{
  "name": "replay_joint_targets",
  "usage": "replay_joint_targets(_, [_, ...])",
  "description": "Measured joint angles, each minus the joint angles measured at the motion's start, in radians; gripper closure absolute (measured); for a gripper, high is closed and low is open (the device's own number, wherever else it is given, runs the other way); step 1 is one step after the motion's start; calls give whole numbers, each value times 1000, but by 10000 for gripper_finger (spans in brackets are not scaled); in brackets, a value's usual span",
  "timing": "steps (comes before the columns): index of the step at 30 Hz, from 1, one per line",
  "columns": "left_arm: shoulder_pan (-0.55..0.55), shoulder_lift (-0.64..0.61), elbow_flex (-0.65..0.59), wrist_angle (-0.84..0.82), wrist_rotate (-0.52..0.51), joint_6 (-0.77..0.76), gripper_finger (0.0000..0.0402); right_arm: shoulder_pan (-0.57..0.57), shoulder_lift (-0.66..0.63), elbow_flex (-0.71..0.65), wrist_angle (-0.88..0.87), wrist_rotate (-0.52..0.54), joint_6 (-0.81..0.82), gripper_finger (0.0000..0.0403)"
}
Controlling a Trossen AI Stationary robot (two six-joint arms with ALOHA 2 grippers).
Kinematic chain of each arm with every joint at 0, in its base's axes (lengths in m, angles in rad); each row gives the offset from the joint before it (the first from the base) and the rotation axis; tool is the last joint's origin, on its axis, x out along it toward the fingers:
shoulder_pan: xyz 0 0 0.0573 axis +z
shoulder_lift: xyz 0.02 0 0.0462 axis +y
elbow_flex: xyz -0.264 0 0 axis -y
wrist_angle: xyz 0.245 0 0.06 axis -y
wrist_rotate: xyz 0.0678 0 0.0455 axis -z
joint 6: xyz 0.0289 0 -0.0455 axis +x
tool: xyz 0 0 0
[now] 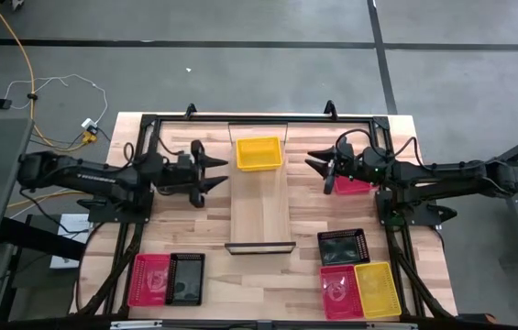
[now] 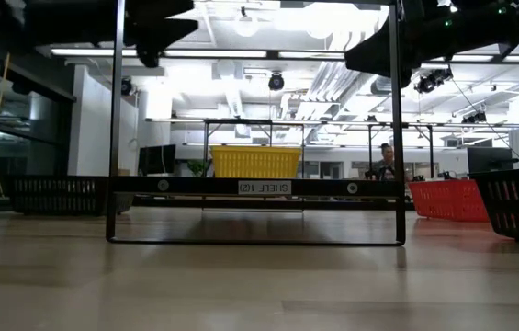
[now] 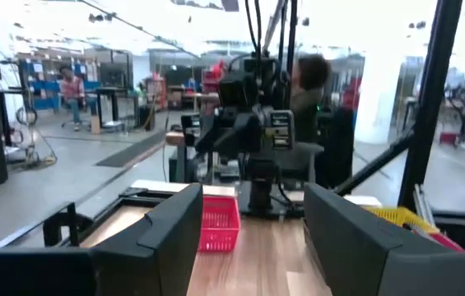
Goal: Stack baskets on shelf by color
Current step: Stack the yellow bin on the yellow bin on the shelf
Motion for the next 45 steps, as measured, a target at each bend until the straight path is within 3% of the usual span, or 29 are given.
replay_joint_targets(4, [0, -19, -28, 15, -19, -28, 199, 0, 1, 10, -9, -90, 50, 246])
replay_joint_targets(7, [-1, -19, -29, 11, -16, -45, 199, 22, 1, 97, -146, -224, 135, 234])
replay_joint_targets(12, [-13, -3, -29, 7, -16, -59, 199, 157, 31, 338, -718, -250, 261, 235])
replay_joint_targets(15, [-30, 8, -29, 5, -16, -63, 199, 262, 82, 469, -1046, -236, 442, 235])
replay_joint_targets(21, [-62, 16, -29, 8, -16, -66, 199, 492, 194, 589, -1401, -247, 907, 236])
replay_joint_targets(26, [-71, 16, -29, 16, -16, -66, 200, 685, 277, 597, -1490, -331, 1212, 236])
replay_joint_targets(31, [-73, 16, -29, 18, -16, -66, 200, 843, 367, 597, -1494, -350, 1357, 236])
replay_joint_targets(37, [-73, 16, -29, 18, -16, -66, 200, 965, 493, 597, -1500, -394, 1353, 236])
replay_joint_targets(45, [-73, 16, -29, 18, -16, -66, 200, 1037, 640, 597, -1500, -422, 1202, 236])
